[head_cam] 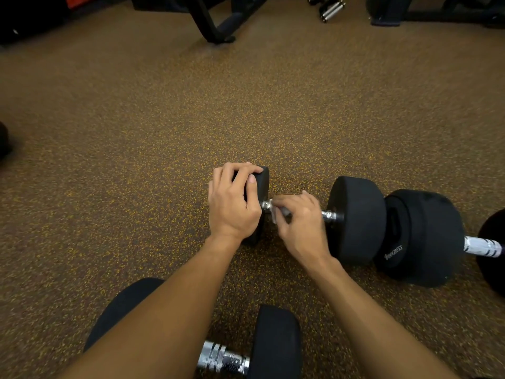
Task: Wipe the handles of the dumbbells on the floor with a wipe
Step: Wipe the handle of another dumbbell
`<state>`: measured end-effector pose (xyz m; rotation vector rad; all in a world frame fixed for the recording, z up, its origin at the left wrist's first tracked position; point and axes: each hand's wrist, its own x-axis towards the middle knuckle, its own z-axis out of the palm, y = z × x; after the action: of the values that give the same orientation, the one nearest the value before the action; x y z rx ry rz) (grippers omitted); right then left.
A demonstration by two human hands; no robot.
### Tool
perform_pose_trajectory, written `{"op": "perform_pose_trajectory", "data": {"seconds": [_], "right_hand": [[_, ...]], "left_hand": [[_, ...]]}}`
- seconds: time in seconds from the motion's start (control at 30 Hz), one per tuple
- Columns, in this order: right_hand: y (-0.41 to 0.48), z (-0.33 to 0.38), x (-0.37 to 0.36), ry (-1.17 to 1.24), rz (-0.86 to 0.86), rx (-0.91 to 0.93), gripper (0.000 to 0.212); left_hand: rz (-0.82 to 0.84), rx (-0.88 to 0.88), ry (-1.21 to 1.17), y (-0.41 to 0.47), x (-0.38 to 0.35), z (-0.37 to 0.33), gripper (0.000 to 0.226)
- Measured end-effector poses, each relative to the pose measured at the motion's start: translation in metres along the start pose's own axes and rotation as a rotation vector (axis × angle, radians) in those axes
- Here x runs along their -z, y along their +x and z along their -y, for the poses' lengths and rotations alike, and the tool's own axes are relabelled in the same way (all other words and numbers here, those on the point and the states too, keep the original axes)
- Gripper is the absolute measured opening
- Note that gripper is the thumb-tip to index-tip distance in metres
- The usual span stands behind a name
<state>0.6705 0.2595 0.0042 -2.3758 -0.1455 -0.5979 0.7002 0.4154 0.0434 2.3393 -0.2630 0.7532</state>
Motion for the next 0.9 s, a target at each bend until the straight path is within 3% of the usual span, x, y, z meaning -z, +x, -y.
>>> {"op": "perform_pose_trajectory", "data": {"seconds": [0.1,0.27,0.5,0.9], "right_hand": [[0.006,0.000,0.007,-0.026,-0.008,-0.053,0.011],[0.031,0.018,0.003,0.001,0.227,-0.151,0.018],[0.035,0.010,0.016,-0.086,0.320,-0.226,0.023],[0.046,0.018,0.017,-0.217,0.440,-0.179,0.026]], "left_hand": [[0.000,-0.002,-0.001,-0.001,0.000,0.001,0.026],[0.009,0.005,-0.013,-0.001,0.000,0.001,0.027],[0.015,0.004,-0.008,-0.003,0.002,0.001,0.028],[0.010,-0.001,-0.006,-0.005,0.002,0.002,0.028]]}}
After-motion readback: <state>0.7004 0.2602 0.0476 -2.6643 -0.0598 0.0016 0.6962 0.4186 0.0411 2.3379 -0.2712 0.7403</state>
